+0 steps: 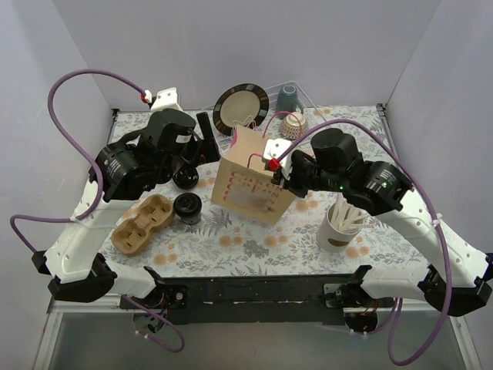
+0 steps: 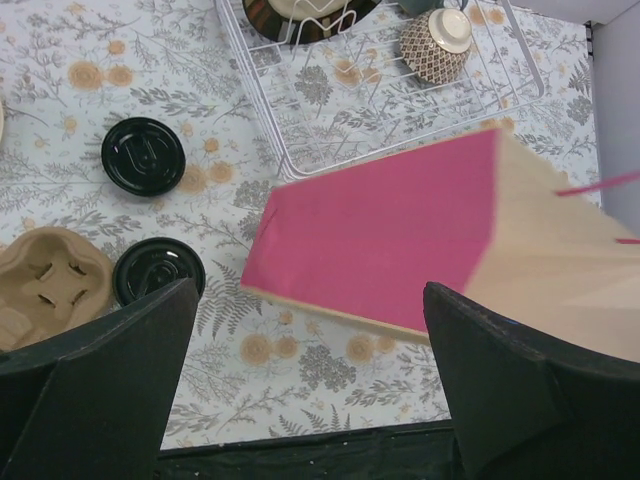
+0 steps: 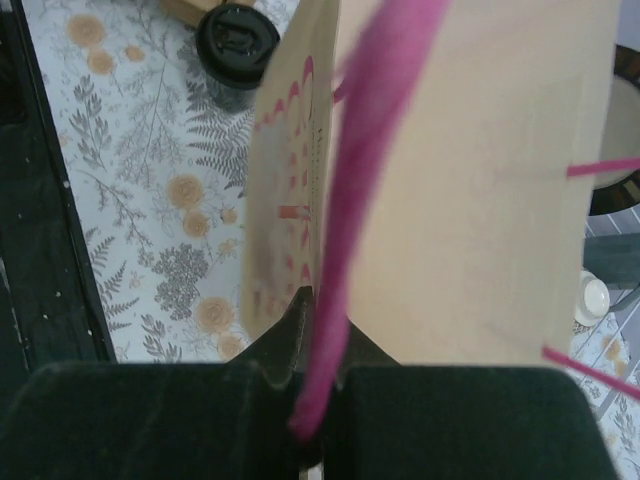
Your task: Pack the takeout coffee
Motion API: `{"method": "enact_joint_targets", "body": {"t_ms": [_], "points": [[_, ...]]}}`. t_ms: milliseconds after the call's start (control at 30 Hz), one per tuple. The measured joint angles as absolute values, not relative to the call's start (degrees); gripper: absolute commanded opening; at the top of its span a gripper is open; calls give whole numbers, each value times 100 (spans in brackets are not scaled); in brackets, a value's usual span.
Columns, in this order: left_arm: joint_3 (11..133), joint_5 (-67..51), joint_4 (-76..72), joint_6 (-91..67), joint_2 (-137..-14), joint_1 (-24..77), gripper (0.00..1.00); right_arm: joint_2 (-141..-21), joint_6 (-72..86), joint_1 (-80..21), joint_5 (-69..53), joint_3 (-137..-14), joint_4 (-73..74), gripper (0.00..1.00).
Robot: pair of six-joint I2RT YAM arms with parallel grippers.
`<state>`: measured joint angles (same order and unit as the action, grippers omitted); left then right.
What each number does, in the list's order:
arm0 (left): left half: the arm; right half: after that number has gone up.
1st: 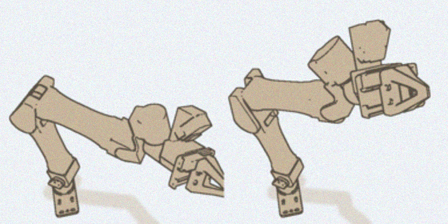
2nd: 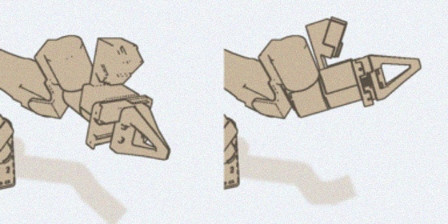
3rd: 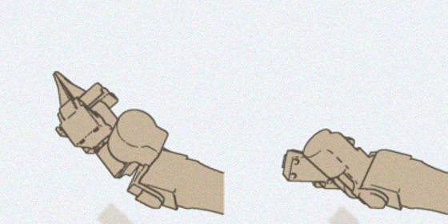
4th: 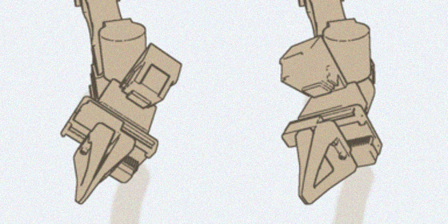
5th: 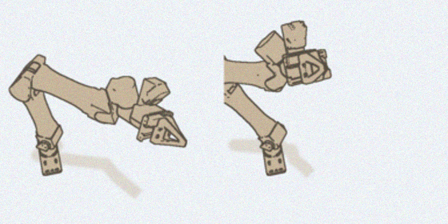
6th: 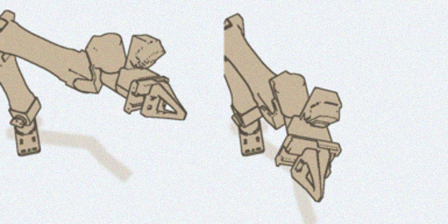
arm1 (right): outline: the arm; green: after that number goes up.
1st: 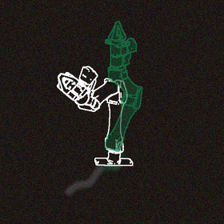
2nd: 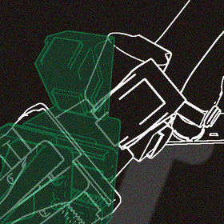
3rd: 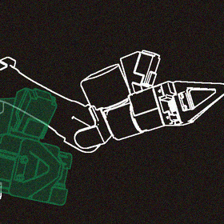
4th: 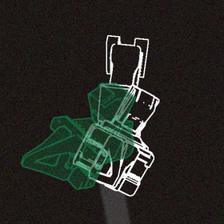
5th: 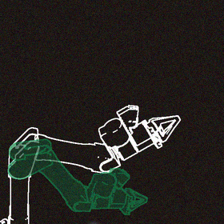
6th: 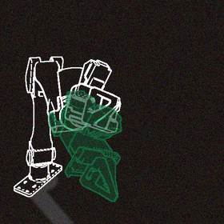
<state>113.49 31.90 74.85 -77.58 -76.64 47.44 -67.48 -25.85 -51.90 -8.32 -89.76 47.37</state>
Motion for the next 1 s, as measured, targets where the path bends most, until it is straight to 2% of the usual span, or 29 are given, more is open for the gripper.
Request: {"method": "enact_joint_targets", "body": {"t_ms": [433, 667, 767, 1000], "points": [[10237, 2762, 7686, -8595, -7743, 4521, 93, -6536, -3330, -5262, -808, -7922, 4230, 1], [9738, 2311, 7627, -8879, -7675, 3850, 92, -6289, -3649, -5404, -690, -7253, 4115, 1], [9581, 2259, 7583, -8890, -7649, 3682, 94, -6283, -3739, -5408, -635, -7164, 4125, 9], [9426, 2381, 7596, -9220, -7614, 3470, 93, -6267, -3863, -5408, -617, -7122, 4125, 12]]}}
